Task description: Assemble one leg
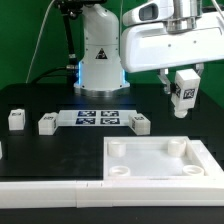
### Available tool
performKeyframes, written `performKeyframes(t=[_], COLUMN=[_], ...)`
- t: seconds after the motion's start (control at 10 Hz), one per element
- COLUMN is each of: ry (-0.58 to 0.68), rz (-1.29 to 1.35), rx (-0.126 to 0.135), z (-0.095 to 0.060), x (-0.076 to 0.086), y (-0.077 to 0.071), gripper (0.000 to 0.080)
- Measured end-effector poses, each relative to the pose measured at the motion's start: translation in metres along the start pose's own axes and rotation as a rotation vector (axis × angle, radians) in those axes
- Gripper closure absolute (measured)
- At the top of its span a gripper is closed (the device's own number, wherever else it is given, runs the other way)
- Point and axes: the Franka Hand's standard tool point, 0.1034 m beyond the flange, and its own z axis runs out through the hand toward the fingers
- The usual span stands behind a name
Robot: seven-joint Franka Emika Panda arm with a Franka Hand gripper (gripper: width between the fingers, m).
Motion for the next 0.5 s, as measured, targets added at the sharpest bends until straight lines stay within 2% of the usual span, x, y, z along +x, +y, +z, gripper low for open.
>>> performKeyframes(t=[0.1,0.4,0.5], ry=[0.015,0.046,0.137], rz=[-0.004,-0.024,-0.025], rx=[0.000,-0.003,-0.012], z=[0.0005,0.0059,0.0035], x=[0.0112,0.0147,0.0206], y=[0.0036,0.0075,0.0098], gripper=[0.0511,0.0511,0.0511])
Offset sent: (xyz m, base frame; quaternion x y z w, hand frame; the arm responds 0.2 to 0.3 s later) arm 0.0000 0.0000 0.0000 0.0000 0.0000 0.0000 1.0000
